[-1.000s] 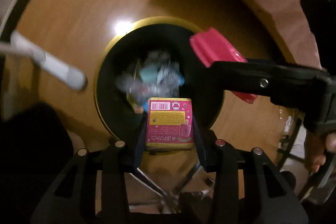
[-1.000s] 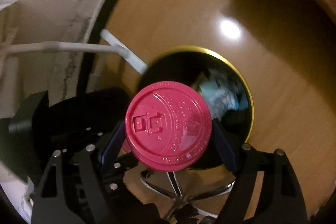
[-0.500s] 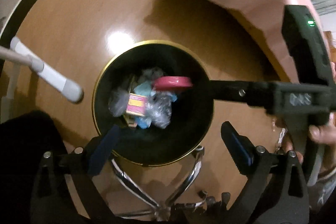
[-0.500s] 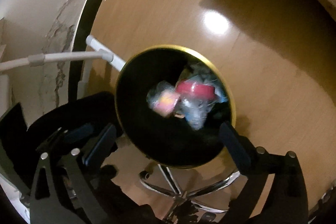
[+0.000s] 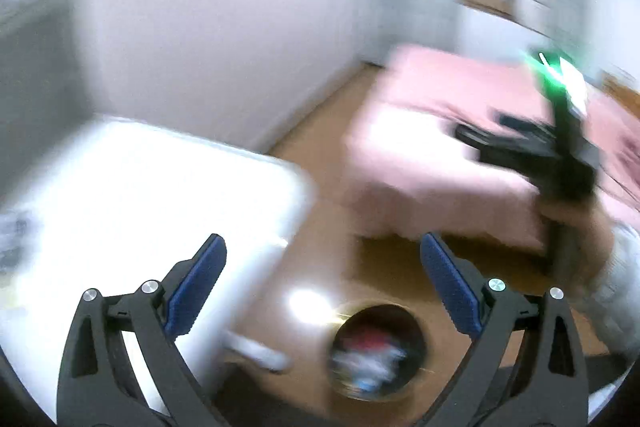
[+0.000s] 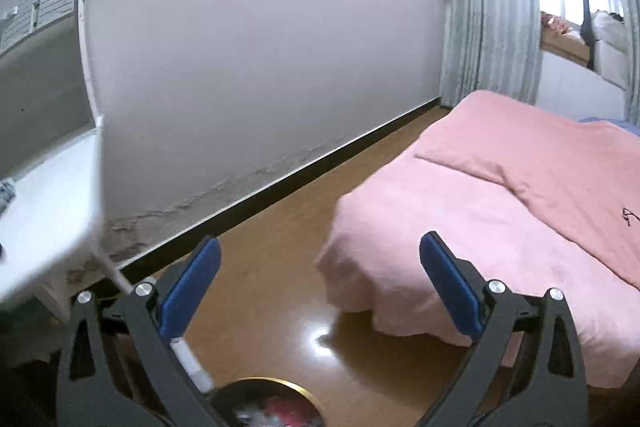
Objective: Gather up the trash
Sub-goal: 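Grasp the crumpled blue paper with the left tool while the right tool grasps the grey cloth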
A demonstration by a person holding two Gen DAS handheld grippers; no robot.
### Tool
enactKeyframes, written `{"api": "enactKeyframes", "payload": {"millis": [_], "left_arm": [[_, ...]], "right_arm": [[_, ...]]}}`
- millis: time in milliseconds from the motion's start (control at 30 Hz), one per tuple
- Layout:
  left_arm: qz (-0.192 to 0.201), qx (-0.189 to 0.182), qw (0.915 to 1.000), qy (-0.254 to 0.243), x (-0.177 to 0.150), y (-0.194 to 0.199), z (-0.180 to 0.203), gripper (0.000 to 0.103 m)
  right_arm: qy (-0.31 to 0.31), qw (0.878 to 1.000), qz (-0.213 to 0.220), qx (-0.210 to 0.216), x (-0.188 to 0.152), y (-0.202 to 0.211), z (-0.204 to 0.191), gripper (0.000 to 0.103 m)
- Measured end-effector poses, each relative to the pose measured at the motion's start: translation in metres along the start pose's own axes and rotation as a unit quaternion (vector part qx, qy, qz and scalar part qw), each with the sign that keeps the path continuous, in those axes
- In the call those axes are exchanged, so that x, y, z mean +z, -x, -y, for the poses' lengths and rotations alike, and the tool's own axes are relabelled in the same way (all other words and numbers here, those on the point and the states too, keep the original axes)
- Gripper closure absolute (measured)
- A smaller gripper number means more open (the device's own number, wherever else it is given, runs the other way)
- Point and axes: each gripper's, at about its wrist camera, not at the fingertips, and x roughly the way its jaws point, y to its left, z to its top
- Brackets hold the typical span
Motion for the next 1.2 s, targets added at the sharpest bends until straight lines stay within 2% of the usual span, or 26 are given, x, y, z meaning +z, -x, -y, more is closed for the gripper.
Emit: {"api": "enactKeyframes", "payload": {"millis": [33, 100, 133, 200, 233, 300, 333, 433, 567, 733, 867, 933, 967, 1000, 1133, 1167, 1200], "left_arm": [[0.006, 0.048, 0.9983, 0.032, 0.001, 0.011, -0.032, 0.008], [0.000, 0.125, 0.9868, 0.103, -0.003, 0.024, -0.096, 0.008], [-0.019, 0.173, 0.9731, 0.151, -0.011, 0.030, -0.143, 0.008], [-0.039, 0.212, 0.9538, 0.210, -0.022, 0.039, -0.196, 0.009], [-0.039, 0.233, 0.9391, 0.250, -0.030, 0.048, -0.231, 0.009], [-0.047, 0.247, 0.9283, 0.274, -0.033, 0.052, -0.266, 0.009], [-0.053, 0.248, 0.9269, 0.277, -0.033, 0.050, -0.279, 0.009], [-0.065, 0.234, 0.9311, 0.272, -0.024, 0.040, -0.300, 0.009], [-0.090, 0.224, 0.9385, 0.247, -0.005, 0.010, -0.325, 0.009], [-0.113, 0.216, 0.9397, 0.240, -0.019, -0.002, -0.360, 0.009], [-0.114, 0.214, 0.9326, 0.267, -0.040, 0.009, -0.382, 0.009], [-0.117, 0.209, 0.9333, 0.267, -0.043, 0.009, -0.389, 0.009], [-0.120, 0.207, 0.9347, 0.263, -0.044, 0.007, -0.391, 0.009], [-0.121, 0.203, 0.9361, 0.260, -0.044, 0.005, -0.391, 0.009], [-0.123, 0.203, 0.9401, 0.244, -0.048, -0.002, -0.390, 0.011], [-0.120, 0.203, 0.9414, 0.241, -0.047, -0.001, -0.390, 0.022], [-0.113, 0.201, 0.9430, 0.240, -0.046, 0.000, -0.390, 0.041]], "right_arm": [[-0.005, 1.000, -0.006, 0.026, 0.006, -0.002, -0.014, 0.007], [-0.006, 0.997, -0.029, 0.067, 0.016, -0.012, -0.044, 0.007], [-0.003, 0.995, -0.038, 0.090, 0.019, -0.017, -0.061, 0.007], [0.019, 0.990, -0.051, 0.133, 0.030, -0.026, -0.105, 0.007], [0.033, 0.987, -0.056, 0.147, 0.033, -0.028, -0.124, 0.007], [0.076, 0.977, -0.073, 0.187, 0.039, -0.031, -0.174, 0.007], [0.095, 0.970, -0.085, 0.205, 0.042, -0.035, -0.197, 0.007], [0.154, 0.947, -0.111, 0.259, 0.043, -0.038, -0.266, 0.007], [0.193, 0.930, -0.125, 0.286, 0.041, -0.039, -0.324, 0.007], [0.218, 0.918, -0.135, 0.303, 0.042, -0.048, -0.386, 0.007], [0.241, 0.907, -0.148, 0.311, 0.041, -0.062, -0.444, 0.007], [0.252, 0.902, -0.161, 0.311, 0.037, -0.072, -0.465, 0.008], [0.257, 0.899, -0.168, 0.311, 0.033, -0.076, -0.475, 0.014], [0.261, 0.897, -0.176, 0.311, 0.030, -0.082, -0.484, 0.025], [0.268, 0.899, -0.171, 0.300, 0.028, -0.089, -0.499, 0.029], [0.270, 0.899, -0.170, 0.300, 0.027, -0.088, -0.498, 0.031], [0.273, 0.897, -0.169, 0.304, 0.026, -0.087, -0.497, 0.037]]}}
